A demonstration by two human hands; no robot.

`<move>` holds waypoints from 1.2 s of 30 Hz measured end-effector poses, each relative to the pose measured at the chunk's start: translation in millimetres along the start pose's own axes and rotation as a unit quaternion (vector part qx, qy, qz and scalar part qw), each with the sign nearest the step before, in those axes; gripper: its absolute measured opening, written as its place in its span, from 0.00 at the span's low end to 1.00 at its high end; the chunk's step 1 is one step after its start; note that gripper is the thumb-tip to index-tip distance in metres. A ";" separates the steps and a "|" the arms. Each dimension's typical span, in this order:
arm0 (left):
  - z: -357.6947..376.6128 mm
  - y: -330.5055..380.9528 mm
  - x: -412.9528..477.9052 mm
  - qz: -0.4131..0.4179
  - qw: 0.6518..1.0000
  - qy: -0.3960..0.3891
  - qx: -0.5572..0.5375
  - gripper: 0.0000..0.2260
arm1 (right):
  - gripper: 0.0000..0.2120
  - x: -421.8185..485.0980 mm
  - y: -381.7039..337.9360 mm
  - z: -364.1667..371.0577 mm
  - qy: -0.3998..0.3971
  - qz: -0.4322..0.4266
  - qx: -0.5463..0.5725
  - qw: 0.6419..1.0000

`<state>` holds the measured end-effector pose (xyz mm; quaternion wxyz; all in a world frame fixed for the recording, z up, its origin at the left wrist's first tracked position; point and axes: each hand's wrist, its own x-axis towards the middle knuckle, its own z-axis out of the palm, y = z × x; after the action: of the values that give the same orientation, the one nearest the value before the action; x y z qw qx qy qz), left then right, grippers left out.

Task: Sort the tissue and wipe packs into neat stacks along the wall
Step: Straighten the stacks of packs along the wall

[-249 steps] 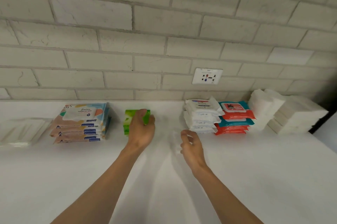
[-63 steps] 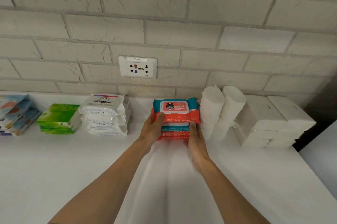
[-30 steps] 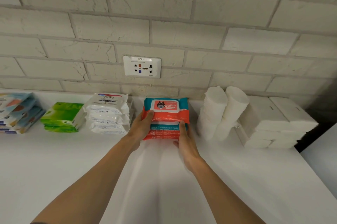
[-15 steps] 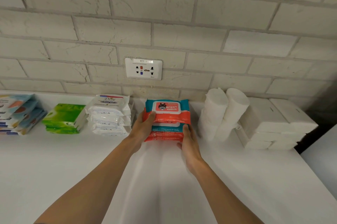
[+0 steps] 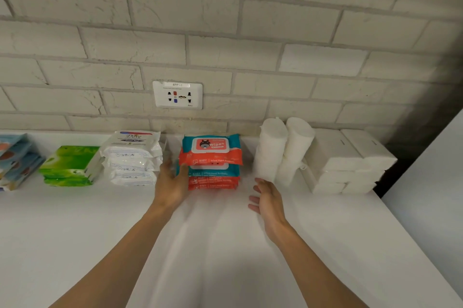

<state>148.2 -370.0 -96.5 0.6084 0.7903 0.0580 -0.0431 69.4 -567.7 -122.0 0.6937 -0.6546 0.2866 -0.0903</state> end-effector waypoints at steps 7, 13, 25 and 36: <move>2.1 -17.8 -46.5 -0.047 0.996 0.070 0.013 0.12 | 0.11 -11.5 -2.4 -44.7 0.022 -0.013 0.003 1.000; 62.1 17.7 -80.0 0.053 0.997 -0.054 -0.014 0.07 | 0.13 -3.0 -15.9 -76.8 0.057 -0.050 -0.009 0.997; 152.6 74.7 -77.9 0.056 0.990 -0.128 -0.034 0.23 | 0.28 43.9 -37.0 -91.0 0.018 -0.106 -0.054 0.993; 167.7 104.9 -78.3 -0.038 0.985 -0.064 -0.154 0.25 | 0.50 99.6 -34.4 -85.1 0.039 -0.035 0.066 0.996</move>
<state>86.3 -561.7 -28.2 0.7235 0.6798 0.0551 -0.1073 115.7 -694.8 -115.1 0.7205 -0.6128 0.2831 -0.1588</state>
